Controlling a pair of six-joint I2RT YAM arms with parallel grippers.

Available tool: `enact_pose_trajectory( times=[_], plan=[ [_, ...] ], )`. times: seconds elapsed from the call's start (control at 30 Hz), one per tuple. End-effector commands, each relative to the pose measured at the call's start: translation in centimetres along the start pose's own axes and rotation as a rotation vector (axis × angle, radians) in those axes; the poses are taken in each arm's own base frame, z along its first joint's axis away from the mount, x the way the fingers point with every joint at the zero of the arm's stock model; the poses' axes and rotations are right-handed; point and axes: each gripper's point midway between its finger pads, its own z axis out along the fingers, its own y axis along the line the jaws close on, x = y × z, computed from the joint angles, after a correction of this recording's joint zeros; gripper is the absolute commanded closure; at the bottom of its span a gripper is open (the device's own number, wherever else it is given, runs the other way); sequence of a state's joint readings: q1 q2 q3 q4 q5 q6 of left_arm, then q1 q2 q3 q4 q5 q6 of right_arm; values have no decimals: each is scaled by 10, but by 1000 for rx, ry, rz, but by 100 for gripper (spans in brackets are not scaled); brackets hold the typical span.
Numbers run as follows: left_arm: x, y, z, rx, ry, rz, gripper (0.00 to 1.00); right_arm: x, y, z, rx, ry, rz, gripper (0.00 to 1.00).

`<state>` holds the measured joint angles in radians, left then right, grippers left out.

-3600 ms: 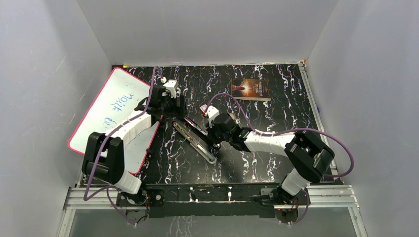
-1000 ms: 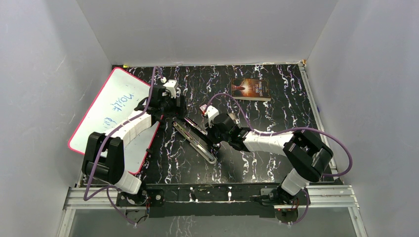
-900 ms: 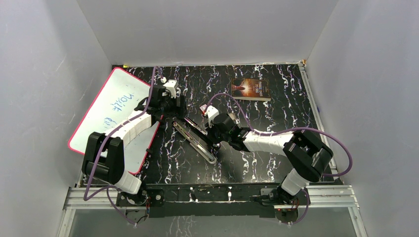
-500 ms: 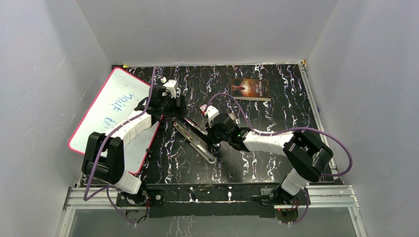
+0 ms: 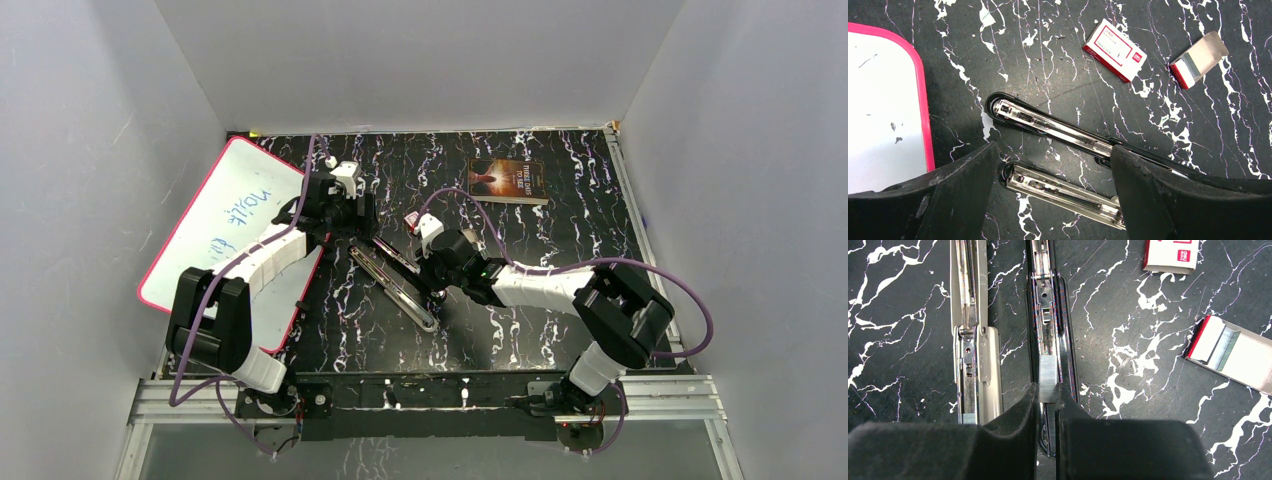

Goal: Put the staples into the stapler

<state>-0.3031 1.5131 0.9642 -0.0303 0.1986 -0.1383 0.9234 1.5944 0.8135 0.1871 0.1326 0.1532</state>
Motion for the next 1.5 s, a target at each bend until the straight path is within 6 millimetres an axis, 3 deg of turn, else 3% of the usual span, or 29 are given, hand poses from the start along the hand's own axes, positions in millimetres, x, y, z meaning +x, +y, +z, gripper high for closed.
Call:
enact_pose_trajectory(
  times=[0.0, 1.47],
  plan=[
    [-21, -5, -7, 17, -48, 13, 19, -7, -4, 0, 34, 0, 0, 100],
    [-23, -6, -9, 22, -53, 14, 19, 4, -6, 4, 51, 96, -9, 100]
  ],
)
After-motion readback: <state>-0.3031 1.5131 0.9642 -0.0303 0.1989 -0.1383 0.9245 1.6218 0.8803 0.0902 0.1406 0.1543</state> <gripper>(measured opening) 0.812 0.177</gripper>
